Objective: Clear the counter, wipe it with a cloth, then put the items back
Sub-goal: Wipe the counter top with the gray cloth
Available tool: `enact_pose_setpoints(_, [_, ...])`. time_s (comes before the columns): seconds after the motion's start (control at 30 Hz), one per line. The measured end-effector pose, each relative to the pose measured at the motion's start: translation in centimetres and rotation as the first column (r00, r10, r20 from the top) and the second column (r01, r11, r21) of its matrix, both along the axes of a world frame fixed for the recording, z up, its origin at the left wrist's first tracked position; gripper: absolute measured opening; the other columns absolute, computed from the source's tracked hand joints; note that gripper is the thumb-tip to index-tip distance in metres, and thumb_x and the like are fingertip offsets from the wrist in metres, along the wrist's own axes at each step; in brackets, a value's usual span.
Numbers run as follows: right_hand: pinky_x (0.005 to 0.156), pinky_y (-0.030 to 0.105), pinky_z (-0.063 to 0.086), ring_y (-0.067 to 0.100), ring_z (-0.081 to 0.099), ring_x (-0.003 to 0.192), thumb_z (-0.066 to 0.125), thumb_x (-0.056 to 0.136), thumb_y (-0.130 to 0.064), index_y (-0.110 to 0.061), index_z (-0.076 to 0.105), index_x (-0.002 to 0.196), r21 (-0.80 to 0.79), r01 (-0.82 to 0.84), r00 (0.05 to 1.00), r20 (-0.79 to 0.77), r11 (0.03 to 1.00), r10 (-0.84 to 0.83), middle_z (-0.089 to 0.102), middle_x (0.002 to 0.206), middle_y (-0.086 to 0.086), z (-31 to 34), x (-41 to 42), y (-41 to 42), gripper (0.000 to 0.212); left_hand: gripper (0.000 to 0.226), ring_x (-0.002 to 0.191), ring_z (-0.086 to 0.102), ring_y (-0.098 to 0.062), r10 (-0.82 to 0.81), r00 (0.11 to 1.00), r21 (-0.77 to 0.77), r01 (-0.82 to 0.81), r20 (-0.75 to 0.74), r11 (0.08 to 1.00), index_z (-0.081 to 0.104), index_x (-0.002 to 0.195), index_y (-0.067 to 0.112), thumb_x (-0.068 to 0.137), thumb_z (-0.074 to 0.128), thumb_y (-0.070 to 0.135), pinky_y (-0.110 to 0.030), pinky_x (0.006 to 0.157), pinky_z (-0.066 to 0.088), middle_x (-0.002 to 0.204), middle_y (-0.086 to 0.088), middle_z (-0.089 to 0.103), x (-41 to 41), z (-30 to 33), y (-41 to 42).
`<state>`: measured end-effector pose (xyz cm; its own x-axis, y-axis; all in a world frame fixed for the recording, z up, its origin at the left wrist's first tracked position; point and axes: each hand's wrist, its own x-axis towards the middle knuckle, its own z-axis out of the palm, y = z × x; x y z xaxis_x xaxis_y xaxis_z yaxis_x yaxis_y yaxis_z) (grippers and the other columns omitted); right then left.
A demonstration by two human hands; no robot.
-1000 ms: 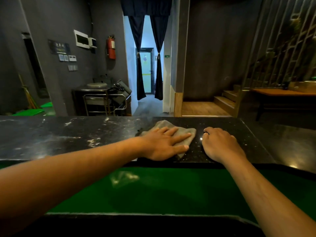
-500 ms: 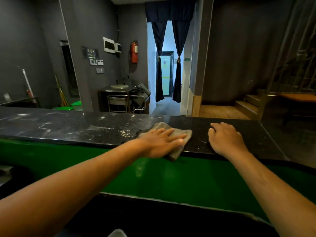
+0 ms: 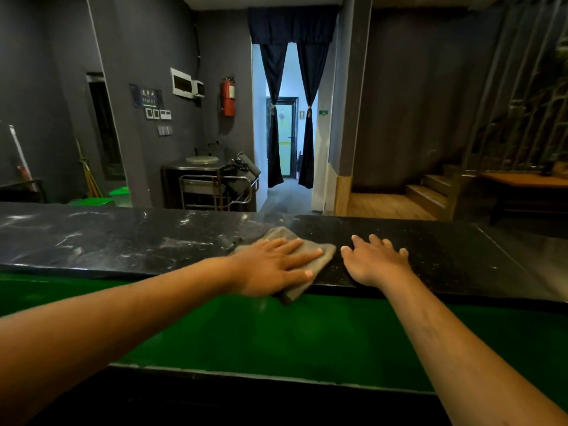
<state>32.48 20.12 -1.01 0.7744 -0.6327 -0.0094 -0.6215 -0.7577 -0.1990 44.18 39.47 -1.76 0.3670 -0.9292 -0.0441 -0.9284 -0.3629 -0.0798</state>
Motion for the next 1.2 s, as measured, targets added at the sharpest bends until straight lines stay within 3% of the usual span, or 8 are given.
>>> enact_pose_setpoints(0.13, [0.118,0.060,0.008,0.032,0.009,0.150,0.019,0.100,-0.056,-0.030,0.018,0.156,-0.016,0.027,1.000,0.006,1.000,-0.027,0.012,0.164,0.007,-0.3,0.6,0.0,0.061,0.052,0.153,-0.006,-0.016,-0.073,0.992,-0.022,0.071,-0.106,0.997,-0.013,0.144,0.060,0.100,0.013,0.066,-0.047,0.124,-0.004,0.168,0.002,-0.002,2.5,1.1,-0.3])
enact_pose_setpoints(0.23, [0.118,0.058,0.009,0.030,0.011,0.150,0.020,0.100,-0.056,-0.031,0.020,0.155,-0.023,0.031,0.999,0.030,0.999,-0.031,0.014,0.164,0.005,-0.4,0.5,-0.1,0.060,0.058,0.154,0.003,-0.024,0.081,0.987,-0.024,-0.085,-0.141,0.996,-0.001,0.157,0.044,0.104,0.019,0.058,-0.053,0.122,-0.002,0.168,-0.003,0.008,8.0,2.0,-4.1])
enact_pose_setpoints(0.37, [0.118,0.055,0.011,0.027,0.013,0.150,0.020,0.101,-0.056,-0.033,0.023,0.154,-0.024,0.030,0.999,0.046,0.999,-0.029,0.015,0.164,0.001,-0.4,0.7,-0.3,0.058,0.073,0.150,0.017,-0.039,0.313,0.947,0.026,-0.312,-0.068,0.950,0.003,0.156,0.048,0.090,0.012,0.078,-0.063,0.119,0.012,0.166,-0.012,0.017,12.4,2.5,-8.7])
enact_pose_setpoints(0.6, [0.117,0.053,0.015,0.024,0.016,0.149,0.019,0.102,-0.053,-0.034,0.025,0.154,-0.055,0.035,0.998,0.063,0.998,-0.032,0.018,0.163,-0.001,-0.6,0.9,-0.2,0.055,0.058,0.153,-0.006,-0.024,-0.219,0.974,0.083,0.223,-0.056,0.971,-0.003,0.158,0.036,0.107,0.020,0.051,-0.049,0.120,-0.006,0.168,0.000,-0.003,6.3,1.2,-7.9])
enact_pose_setpoints(0.7, [0.118,0.052,0.015,0.023,0.016,0.149,0.020,0.102,-0.052,-0.036,0.026,0.153,-0.045,0.042,0.996,0.078,0.998,-0.038,0.018,0.163,-0.002,-0.5,0.8,-0.2,0.054,0.059,0.153,0.001,-0.027,-0.052,0.980,0.013,0.056,-0.192,0.998,0.002,0.158,0.041,0.105,0.023,0.055,-0.053,0.120,-0.001,0.168,-0.005,0.005,9.0,2.1,-9.0])
enact_pose_setpoints(0.87, [0.118,0.051,0.014,0.023,0.016,0.149,0.021,0.103,-0.049,-0.036,0.027,0.153,-0.025,0.049,0.995,0.085,0.998,-0.047,0.019,0.163,-0.003,-0.3,0.6,-0.3,0.052,0.062,0.151,0.013,-0.039,0.358,0.898,0.122,-0.338,-0.254,0.933,0.006,0.159,0.036,0.104,0.025,0.057,-0.061,0.119,0.008,0.166,-0.015,0.010,10.7,3.4,-12.8])
enact_pose_setpoints(1.07, [0.116,0.051,0.019,0.024,0.022,0.147,0.023,0.104,-0.038,-0.032,0.027,0.153,-0.022,0.047,0.996,0.073,0.999,-0.045,0.022,0.162,0.000,0.0,0.7,0.0,0.050,0.064,0.153,0.006,-0.033,0.053,0.993,0.038,-0.050,-0.102,0.998,-0.001,0.158,0.041,0.101,0.017,0.064,-0.056,0.120,0.002,0.167,-0.009,0.007,2.5,2.6,-7.6])
enact_pose_setpoints(1.2, [0.116,0.052,0.019,0.025,0.023,0.147,0.025,0.104,-0.037,-0.032,0.027,0.153,-0.009,0.056,0.996,0.064,0.998,-0.056,0.023,0.162,0.001,0.2,0.8,0.3,0.050,0.059,0.154,0.000,-0.028,0.033,0.996,-0.011,-0.034,-0.084,0.999,-0.005,0.155,0.047,0.101,0.012,0.063,-0.052,0.123,0.001,0.168,-0.006,0.001,0.5,0.9,-1.9])
